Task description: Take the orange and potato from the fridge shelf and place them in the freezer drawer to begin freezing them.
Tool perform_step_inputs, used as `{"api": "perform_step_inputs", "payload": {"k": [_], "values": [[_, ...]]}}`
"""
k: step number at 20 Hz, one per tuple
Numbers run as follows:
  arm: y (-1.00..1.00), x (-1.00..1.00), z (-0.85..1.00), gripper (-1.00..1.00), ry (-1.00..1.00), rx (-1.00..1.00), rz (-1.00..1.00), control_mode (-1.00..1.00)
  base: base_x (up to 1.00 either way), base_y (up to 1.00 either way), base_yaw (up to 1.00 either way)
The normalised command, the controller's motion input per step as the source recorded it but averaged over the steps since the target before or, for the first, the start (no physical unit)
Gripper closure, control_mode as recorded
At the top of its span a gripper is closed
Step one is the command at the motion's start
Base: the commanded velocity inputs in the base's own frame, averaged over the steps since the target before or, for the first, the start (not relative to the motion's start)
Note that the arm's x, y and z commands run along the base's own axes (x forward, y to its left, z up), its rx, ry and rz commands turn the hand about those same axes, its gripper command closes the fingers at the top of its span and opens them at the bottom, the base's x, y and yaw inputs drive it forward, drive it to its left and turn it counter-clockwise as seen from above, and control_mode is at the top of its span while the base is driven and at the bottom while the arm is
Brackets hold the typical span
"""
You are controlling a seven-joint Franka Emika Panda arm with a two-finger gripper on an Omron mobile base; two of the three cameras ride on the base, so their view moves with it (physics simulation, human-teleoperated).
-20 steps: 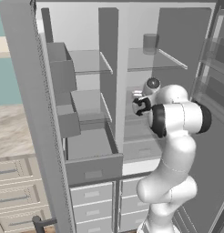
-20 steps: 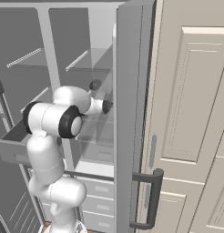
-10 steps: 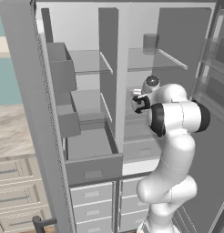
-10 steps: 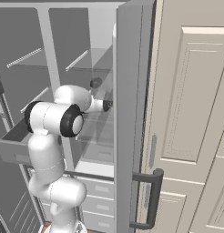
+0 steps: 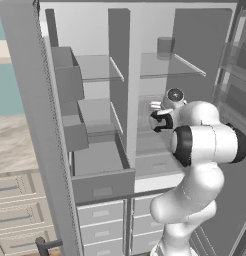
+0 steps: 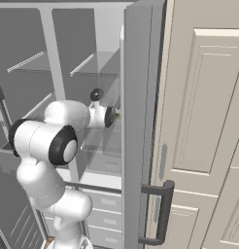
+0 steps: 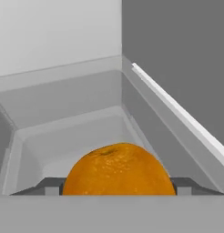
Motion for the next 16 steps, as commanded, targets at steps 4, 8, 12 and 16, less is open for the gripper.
{"api": "perform_step_inputs", "payload": {"k": [4, 8, 12, 16], "values": [[0.00, -1.00, 0.51, 1.00, -0.18, 0.01, 0.00, -1.00, 0.00, 0.00, 0.00], [0.04, -1.00, 0.79, 1.00, -0.16, 0.00, 0.04, -1.00, 0.00, 0.00, 0.00], [0.16, -1.00, 0.99, 1.00, -0.09, 0.00, 0.10, -1.00, 0.00, 0.00, 0.00], [0.11, -1.00, 1.00, 1.00, -0.01, 0.00, 0.13, -1.00, 0.00, 0.00, 0.00]]}}
